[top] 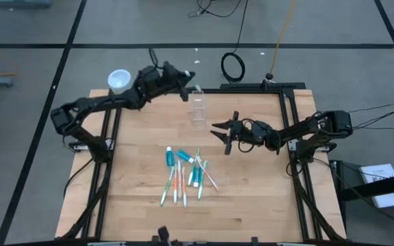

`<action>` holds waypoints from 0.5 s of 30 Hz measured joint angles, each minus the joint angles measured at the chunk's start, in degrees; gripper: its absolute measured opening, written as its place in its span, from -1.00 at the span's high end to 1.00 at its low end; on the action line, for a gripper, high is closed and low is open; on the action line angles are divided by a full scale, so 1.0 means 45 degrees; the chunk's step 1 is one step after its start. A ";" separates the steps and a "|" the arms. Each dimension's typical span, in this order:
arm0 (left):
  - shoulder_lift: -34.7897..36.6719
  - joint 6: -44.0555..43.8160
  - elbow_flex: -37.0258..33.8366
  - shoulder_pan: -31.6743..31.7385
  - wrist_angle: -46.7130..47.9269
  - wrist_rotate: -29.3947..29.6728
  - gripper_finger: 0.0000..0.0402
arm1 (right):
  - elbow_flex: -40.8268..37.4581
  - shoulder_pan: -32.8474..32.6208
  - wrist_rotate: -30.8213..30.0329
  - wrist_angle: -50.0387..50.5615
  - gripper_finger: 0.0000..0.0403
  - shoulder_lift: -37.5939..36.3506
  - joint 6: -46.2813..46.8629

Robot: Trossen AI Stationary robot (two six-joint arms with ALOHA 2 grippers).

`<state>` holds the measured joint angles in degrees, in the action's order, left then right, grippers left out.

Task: Pick & Place toothbrushing station
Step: Put the green toothbrush into the transparent organizer

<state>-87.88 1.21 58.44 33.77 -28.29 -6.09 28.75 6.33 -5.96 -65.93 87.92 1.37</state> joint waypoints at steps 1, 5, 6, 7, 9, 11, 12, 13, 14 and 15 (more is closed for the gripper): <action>-0.0202 -0.0148 -0.0022 0.0229 0.0079 -0.0247 0.94 | 0.0000 -0.0003 0.0012 0.0018 0.37 0.0000 0.0000; -0.1246 -0.0977 -0.0022 0.0979 -0.0214 -0.0328 0.91 | 0.0000 -0.0010 0.0035 0.0300 0.37 0.0000 -0.0019; -0.1517 -0.1104 -0.0022 0.1110 -0.0349 -0.0343 0.92 | 0.0000 -0.0005 0.0017 0.0278 0.37 0.0000 -0.0001; -0.1809 -0.1190 -0.0019 0.1177 -0.0538 -0.0366 0.94 | 0.0000 -0.0005 0.0006 0.0235 0.37 0.0000 0.0015; -0.2306 -0.1493 -0.0023 0.1272 -0.0655 -0.0541 0.95 | 0.0000 -0.0005 0.0011 0.0244 0.37 0.0000 0.0015; -0.2795 -0.1752 -0.0026 0.1300 -0.1110 -0.0756 0.94 | 0.0000 -0.0010 0.0020 0.0244 0.37 0.0000 0.0015; -0.2960 -0.1892 -0.0026 0.1305 -0.1270 -0.0801 0.92 | 0.0000 -0.0010 0.0021 0.0237 0.38 0.0000 0.0012; -0.3096 -0.2044 -0.0026 0.1317 -0.1387 -0.0839 0.90 | 0.0000 -0.0010 0.0014 0.0237 0.38 0.0000 -0.0017; -0.3275 -0.2100 -0.0026 0.1315 -0.1534 -0.0840 0.89 | 0.0000 -0.0010 0.0011 0.0242 0.38 0.0000 -0.0048; -0.3442 -0.2116 -0.0026 0.1315 -0.1646 -0.0840 0.89 | 0.0000 -0.0010 0.0011 0.0242 0.38 0.0000 -0.0071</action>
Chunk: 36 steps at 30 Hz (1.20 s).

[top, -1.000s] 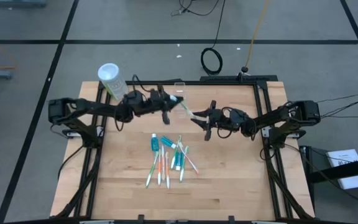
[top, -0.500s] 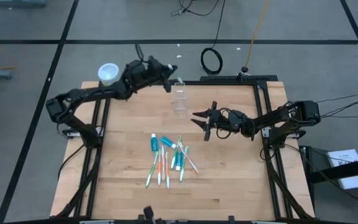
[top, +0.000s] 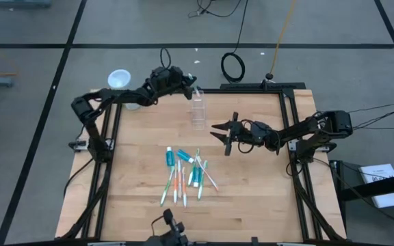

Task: Pick & Place toothbrushing station
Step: Put the green toothbrush into the transparent organizer

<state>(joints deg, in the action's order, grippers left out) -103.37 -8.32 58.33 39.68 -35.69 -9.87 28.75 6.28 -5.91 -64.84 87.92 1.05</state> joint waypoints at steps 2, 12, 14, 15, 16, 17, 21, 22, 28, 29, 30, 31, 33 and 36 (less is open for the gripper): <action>-0.0301 -0.0109 0.0000 0.0000 -0.0037 -0.0062 0.92 | 0.0000 0.0000 0.0000 0.0000 0.38 0.0000 -0.0002; -0.1337 -0.0613 0.0000 0.0000 -0.0801 -0.0143 0.82 | 0.0000 0.0010 -0.0005 0.0005 0.39 0.0000 -0.0012; -0.1375 -0.0661 0.0000 0.0000 -0.0780 -0.0124 0.82 | 0.0000 0.0010 -0.0005 0.0005 0.39 0.0000 -0.0012; -0.1375 -0.0661 0.0000 -0.0001 -0.0762 -0.0088 0.84 | 0.0000 0.0010 -0.0005 0.0005 0.40 0.0000 -0.0012; -0.1375 -0.0649 0.0000 -0.0019 -0.0772 -0.0072 0.86 | 0.0000 0.0010 -0.0005 0.0006 0.40 0.0000 -0.0012; -0.1375 -0.0618 0.0000 -0.0028 -0.0811 -0.0067 0.88 | 0.0000 0.0010 -0.0005 0.0010 0.40 0.0000 -0.0012; -0.1375 -0.0612 0.0000 -0.0044 -0.0991 -0.0033 0.94 | 0.0000 0.0010 -0.0005 0.0010 0.39 0.0000 -0.0012; -0.1375 -0.0610 0.0000 -0.0055 -0.1003 -0.0035 0.94 | 0.0000 0.0010 -0.0005 0.0010 0.39 0.0000 -0.0012; -0.1375 -0.0522 0.0000 -0.0073 -0.0974 0.0044 0.73 | 0.0000 0.0010 -0.0005 0.0018 0.39 0.0000 -0.0007; -0.1373 -0.0520 0.0000 -0.0082 -0.0890 0.0180 0.70 | 0.0000 0.0010 -0.0005 0.0019 0.39 0.0000 -0.0007; -0.1375 -0.0520 0.0000 -0.0099 -0.0779 0.0357 0.69 | 0.0000 0.0010 -0.0005 0.0019 0.39 0.0000 -0.0007; -0.1375 -0.0520 0.0000 -0.0107 -0.0666 0.0551 0.68 | 0.0000 0.0010 -0.0005 0.0019 0.39 0.0000 -0.0007; -0.1375 -0.0513 0.0000 -0.0112 -0.0481 0.0756 0.68 | 0.0000 0.0010 -0.0005 0.0019 0.40 0.0000 -0.0007; -0.1370 -0.0366 0.0000 -0.0112 -0.0313 0.0778 0.67 | 0.0000 0.0010 -0.0005 0.0019 0.41 0.0000 -0.0007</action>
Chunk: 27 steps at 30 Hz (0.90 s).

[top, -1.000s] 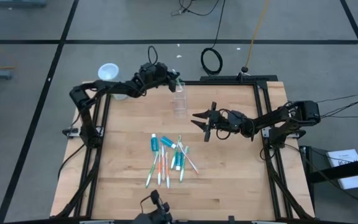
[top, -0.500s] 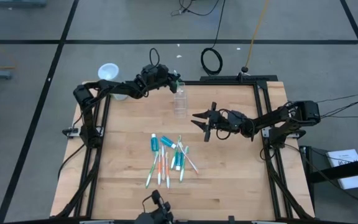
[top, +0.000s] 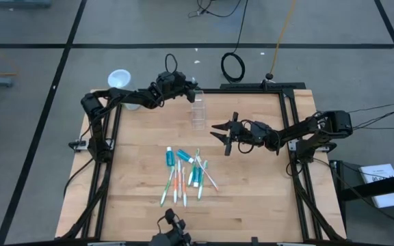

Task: Pick & Place toothbrushing station
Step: Put the green toothbrush into the transparent organizer

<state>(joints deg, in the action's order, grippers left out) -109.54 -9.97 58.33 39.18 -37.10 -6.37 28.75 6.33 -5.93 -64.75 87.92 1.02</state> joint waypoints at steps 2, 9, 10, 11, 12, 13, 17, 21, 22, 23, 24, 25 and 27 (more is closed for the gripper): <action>0.0000 0.0102 0.0000 0.0000 0.0043 0.0004 0.67 | 0.0000 0.0000 0.0000 0.0000 0.41 0.0000 0.0000; 0.0000 0.0208 0.0000 -0.0010 0.0024 0.0106 0.67 | 0.0000 0.0000 -0.0005 0.0089 0.40 -0.0005 0.0000; 0.0000 0.0257 0.0000 -0.0010 0.0024 0.0106 0.67 | 0.0000 0.0000 -0.0003 0.0083 0.40 -0.0005 0.0000; 0.0000 0.0275 0.0000 -0.0010 0.0024 0.0106 0.67 | 0.0000 0.0000 -0.0004 0.0078 0.41 -0.0005 0.0000; 0.0000 0.0274 0.0000 -0.0014 0.0002 0.0111 0.67 | 0.0000 0.0000 -0.0002 0.0083 0.41 -0.0005 0.0000; 0.0000 0.0276 0.0000 -0.0010 -0.0073 0.0111 0.67 | 0.0000 0.0000 -0.0005 0.0083 0.41 -0.0005 0.0000; 0.0000 0.0175 0.0000 -0.0010 -0.0356 0.0111 0.67 | 0.0000 0.0000 -0.0005 0.0078 0.40 -0.0005 0.0000; 0.0068 -0.0126 0.0000 -0.0010 -0.0907 -0.0405 0.67 | 0.0000 0.0000 -0.0005 0.0078 0.40 -0.0005 0.0005; 0.0152 -0.0269 -0.0004 -0.0010 -0.0899 -0.0642 0.67 | 0.0000 0.0000 -0.0001 0.0078 0.40 -0.0005 0.0005; 0.0255 -0.0296 -0.0005 -0.0036 -0.0928 -0.0837 0.67 | 0.0000 0.0000 -0.0004 0.0078 0.41 -0.0005 0.0005; 0.0408 -0.0299 -0.0005 -0.0063 -0.0922 -0.1058 0.67 | 0.0000 0.0000 -0.0004 0.0077 0.41 -0.0005 0.0005; 0.0610 -0.0299 -0.0005 -0.0075 -0.0845 -0.1311 0.67 | 0.0000 0.0000 -0.0005 0.0078 0.41 -0.0005 0.0005; 0.1062 -0.0295 -0.0005 -0.0152 -0.0713 -0.1827 0.67 | 0.0000 0.0000 -0.0005 0.0078 0.41 -0.0005 0.0005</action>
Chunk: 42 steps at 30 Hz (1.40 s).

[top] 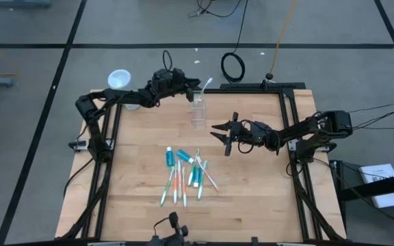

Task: Pick & Place toothbrushing station
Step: Put the green toothbrush into the transparent organizer

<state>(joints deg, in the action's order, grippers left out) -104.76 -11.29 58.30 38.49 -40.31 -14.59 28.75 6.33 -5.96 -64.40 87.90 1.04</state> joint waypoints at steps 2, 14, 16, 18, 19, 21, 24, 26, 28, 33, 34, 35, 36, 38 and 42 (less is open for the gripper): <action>0.0579 0.0060 0.0000 -0.0089 0.0360 -0.0618 0.67 | 0.0000 0.0000 0.0001 0.0000 0.41 0.0000 0.0000; 0.4361 0.0944 0.0000 -0.1415 0.8062 -0.3891 0.67 | 0.0000 0.0000 0.0005 -0.0004 0.40 0.0000 0.0245; 0.4781 0.1261 0.0000 -0.1872 1.0074 -0.3805 0.67 | 0.0000 0.0000 0.0005 0.0000 0.40 0.0000 0.0270; 0.5101 0.1465 0.0000 -0.2421 1.1938 -0.3670 0.67 | 0.0000 -0.0005 0.0005 0.0000 0.40 0.0000 0.0257; 0.5192 0.1493 0.0000 -0.2750 1.2699 -0.3610 0.67 | 0.0000 -0.0005 0.0005 0.0000 0.40 0.0000 0.0253; 0.5222 0.1453 0.0000 -0.3510 1.3829 -0.3425 0.67 | 0.0000 -0.0005 0.0005 -0.0005 0.40 0.0000 0.0253; 0.5177 0.1373 -0.0005 -0.4807 1.5278 -0.3008 0.67 | 0.0000 -0.0005 0.0005 -0.0005 0.40 0.0000 0.0251; 0.5013 0.1172 0.0004 -0.5801 1.5805 -0.2412 0.67 | 0.0000 -0.0005 0.0005 -0.0005 0.41 0.0000 0.0248; 0.4931 0.0800 -0.0015 -0.6738 1.6666 -0.1798 0.67 | 0.0000 -0.0005 0.0005 -0.0005 0.41 0.0000 0.0248; 0.4937 -0.1539 0.0005 -0.8967 1.7739 -0.0365 0.67 | 0.0000 -0.0005 0.0005 -0.0060 0.41 0.0000 0.0243; 0.4936 -0.2176 -0.0009 -0.9419 1.7928 0.0013 0.67 | 0.0000 -0.0005 0.0005 -0.0091 0.41 0.0000 0.0243; 0.4936 -0.2793 -0.0010 -0.9844 1.7963 0.0494 0.67 | 0.0000 -0.0005 0.0005 -0.0107 0.41 0.0000 0.0243; 0.4936 -0.3388 -0.0010 -1.0278 1.7942 0.1048 0.67 | 0.0000 -0.0005 0.0005 -0.0112 0.41 0.0000 0.0239; 0.4812 -0.4293 -0.0090 -1.1126 1.7851 0.2104 0.67 | 0.0000 0.0000 0.0005 -0.0112 0.42 0.0000 0.0061; 0.4639 -0.5368 -0.0533 -1.2548 1.7783 0.2739 0.67 | 0.0000 0.0000 0.0005 -0.0101 0.42 0.0000 -0.0055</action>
<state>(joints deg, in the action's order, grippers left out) -83.88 -35.45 55.91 -17.97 39.72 -2.26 28.75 6.33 -5.93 -64.85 87.90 0.79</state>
